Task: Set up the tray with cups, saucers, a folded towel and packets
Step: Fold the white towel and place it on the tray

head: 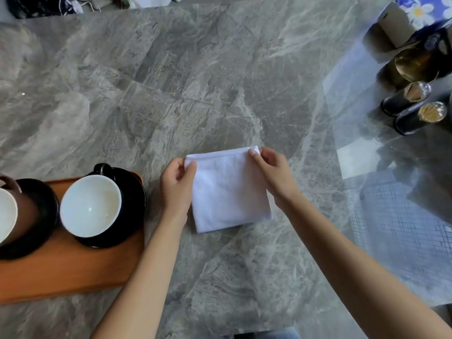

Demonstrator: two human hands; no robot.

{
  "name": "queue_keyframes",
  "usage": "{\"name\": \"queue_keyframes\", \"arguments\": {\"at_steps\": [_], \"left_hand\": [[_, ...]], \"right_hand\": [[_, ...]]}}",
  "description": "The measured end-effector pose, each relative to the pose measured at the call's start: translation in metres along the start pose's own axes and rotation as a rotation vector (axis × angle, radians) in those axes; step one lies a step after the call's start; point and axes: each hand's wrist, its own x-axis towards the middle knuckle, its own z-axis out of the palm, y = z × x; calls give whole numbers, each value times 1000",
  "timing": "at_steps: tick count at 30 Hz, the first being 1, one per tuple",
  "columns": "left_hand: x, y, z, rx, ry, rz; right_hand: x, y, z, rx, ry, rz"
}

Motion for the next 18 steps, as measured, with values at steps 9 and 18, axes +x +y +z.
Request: {"name": "queue_keyframes", "arguments": {"at_steps": [9, 18], "left_hand": [[-13, -10, 12, 389, 203, 477], [-38, -43, 32, 963, -37, 398]], "right_hand": [[-17, 5, 3, -512, 245, -400], [-32, 33, 35, -955, -136, -374]]}}
